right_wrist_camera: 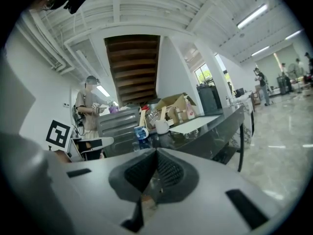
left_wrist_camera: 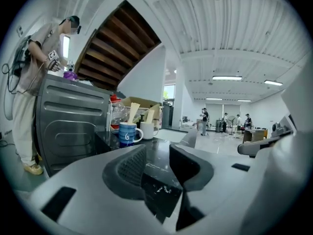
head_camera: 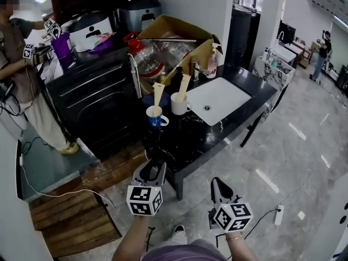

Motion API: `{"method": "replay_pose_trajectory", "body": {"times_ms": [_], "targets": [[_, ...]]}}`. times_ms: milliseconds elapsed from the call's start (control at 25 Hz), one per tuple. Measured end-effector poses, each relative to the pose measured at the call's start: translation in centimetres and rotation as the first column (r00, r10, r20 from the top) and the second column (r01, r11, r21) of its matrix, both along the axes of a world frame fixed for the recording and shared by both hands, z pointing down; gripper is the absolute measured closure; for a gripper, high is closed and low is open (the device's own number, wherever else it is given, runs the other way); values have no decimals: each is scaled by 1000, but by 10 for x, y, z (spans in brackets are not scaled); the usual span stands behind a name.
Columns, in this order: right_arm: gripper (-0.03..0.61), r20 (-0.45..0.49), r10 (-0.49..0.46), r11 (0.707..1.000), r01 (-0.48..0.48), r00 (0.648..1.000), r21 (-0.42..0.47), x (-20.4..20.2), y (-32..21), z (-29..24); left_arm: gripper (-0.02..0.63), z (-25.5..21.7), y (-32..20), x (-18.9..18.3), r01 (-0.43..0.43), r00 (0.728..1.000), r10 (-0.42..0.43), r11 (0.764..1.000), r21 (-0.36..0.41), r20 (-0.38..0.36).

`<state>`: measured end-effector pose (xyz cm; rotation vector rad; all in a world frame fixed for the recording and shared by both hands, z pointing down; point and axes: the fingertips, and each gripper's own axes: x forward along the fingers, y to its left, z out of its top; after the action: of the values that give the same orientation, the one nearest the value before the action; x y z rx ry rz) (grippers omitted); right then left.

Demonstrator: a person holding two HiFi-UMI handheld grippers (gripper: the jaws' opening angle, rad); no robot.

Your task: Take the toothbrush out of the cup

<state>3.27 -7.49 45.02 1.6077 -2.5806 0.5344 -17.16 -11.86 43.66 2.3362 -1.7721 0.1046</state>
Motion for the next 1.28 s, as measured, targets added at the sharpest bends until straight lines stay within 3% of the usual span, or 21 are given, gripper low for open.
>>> {"method": "replay_pose_trajectory", "body": {"times_ms": [720, 1280], "targets": [[576, 14, -91, 996, 91, 996, 4, -18, -103, -5, 474, -16, -118, -24, 99, 993, -99, 995, 17, 57], [577, 35, -138, 989, 139, 990, -51, -18, -162, 15, 479, -25, -205, -45, 179, 976, -179, 984, 16, 123]]}}
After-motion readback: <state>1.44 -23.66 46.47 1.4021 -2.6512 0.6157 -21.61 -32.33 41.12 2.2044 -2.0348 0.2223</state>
